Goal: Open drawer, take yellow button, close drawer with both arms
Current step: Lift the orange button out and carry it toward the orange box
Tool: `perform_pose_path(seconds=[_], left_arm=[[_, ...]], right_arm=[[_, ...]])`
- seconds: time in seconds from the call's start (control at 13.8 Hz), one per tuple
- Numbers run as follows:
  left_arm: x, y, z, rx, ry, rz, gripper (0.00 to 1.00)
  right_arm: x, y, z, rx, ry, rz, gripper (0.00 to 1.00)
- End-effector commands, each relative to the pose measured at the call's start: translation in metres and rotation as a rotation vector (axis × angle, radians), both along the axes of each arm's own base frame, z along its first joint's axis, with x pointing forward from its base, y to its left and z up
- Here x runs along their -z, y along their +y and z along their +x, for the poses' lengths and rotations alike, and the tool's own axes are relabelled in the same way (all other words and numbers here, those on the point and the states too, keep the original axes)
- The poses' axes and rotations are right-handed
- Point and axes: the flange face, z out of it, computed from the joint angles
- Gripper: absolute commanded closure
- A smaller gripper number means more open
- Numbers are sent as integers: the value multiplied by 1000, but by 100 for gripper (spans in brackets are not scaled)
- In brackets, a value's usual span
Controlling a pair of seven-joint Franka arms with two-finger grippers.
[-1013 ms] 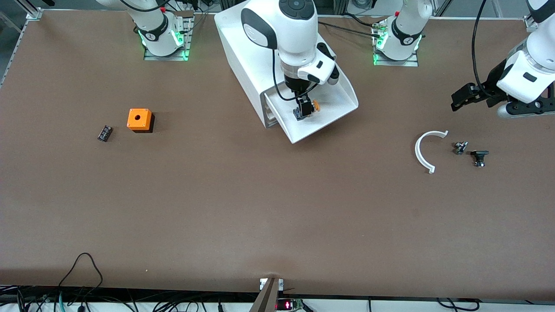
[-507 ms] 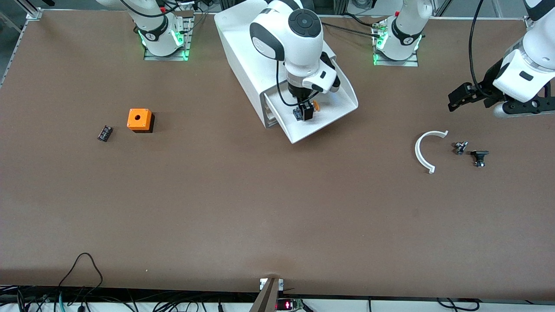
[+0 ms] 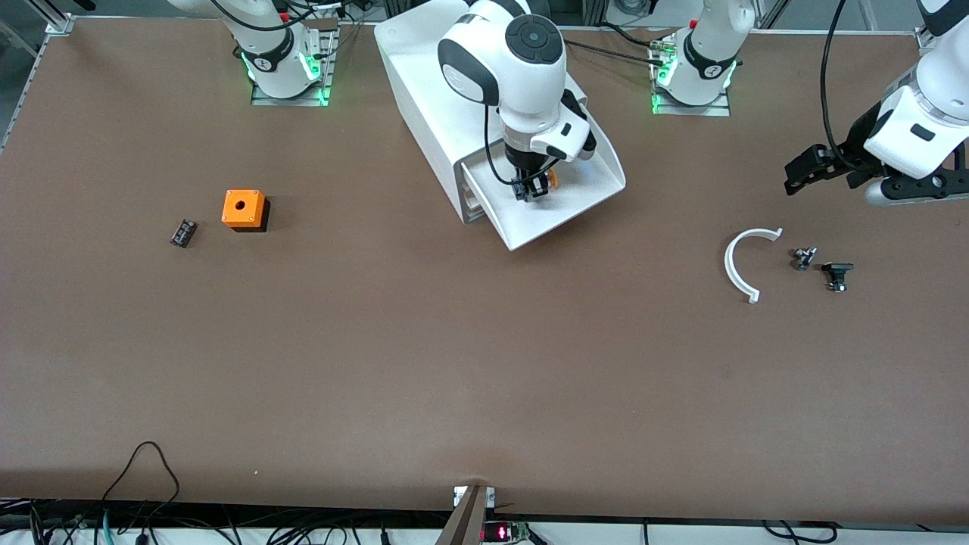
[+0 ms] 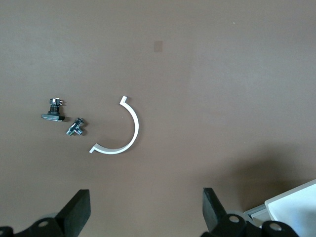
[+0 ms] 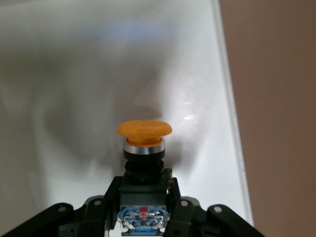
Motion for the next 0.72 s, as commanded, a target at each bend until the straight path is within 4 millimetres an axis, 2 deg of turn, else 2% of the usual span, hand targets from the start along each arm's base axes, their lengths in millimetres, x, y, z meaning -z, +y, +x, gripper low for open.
perform_pose_path(seconds=[0.0, 0.14, 0.22, 0.29, 0.36, 0.51, 0.65], left_arm=[[-6, 0, 4, -4, 3, 17, 0], [-5, 0, 4, -4, 4, 16, 0], [-5, 0, 4, -4, 4, 16, 0], [-5, 0, 4, -4, 4, 16, 0], [-5, 0, 4, -4, 4, 16, 0], [-5, 0, 5, -4, 4, 16, 0], [-5, 0, 5, -4, 4, 16, 0]], right_arm=[[-72, -31, 22, 119, -33, 47, 80], [-108, -61, 43, 294, -64, 84, 80], [-119, -75, 50, 379, -120, 73, 80], [-115, -93, 60, 496, -160, 44, 80], [-107, -120, 76, 675, -162, 35, 80], [-80, -175, 104, 958, -132, 12, 80], [-54, -256, 133, 1176, -91, -43, 80]])
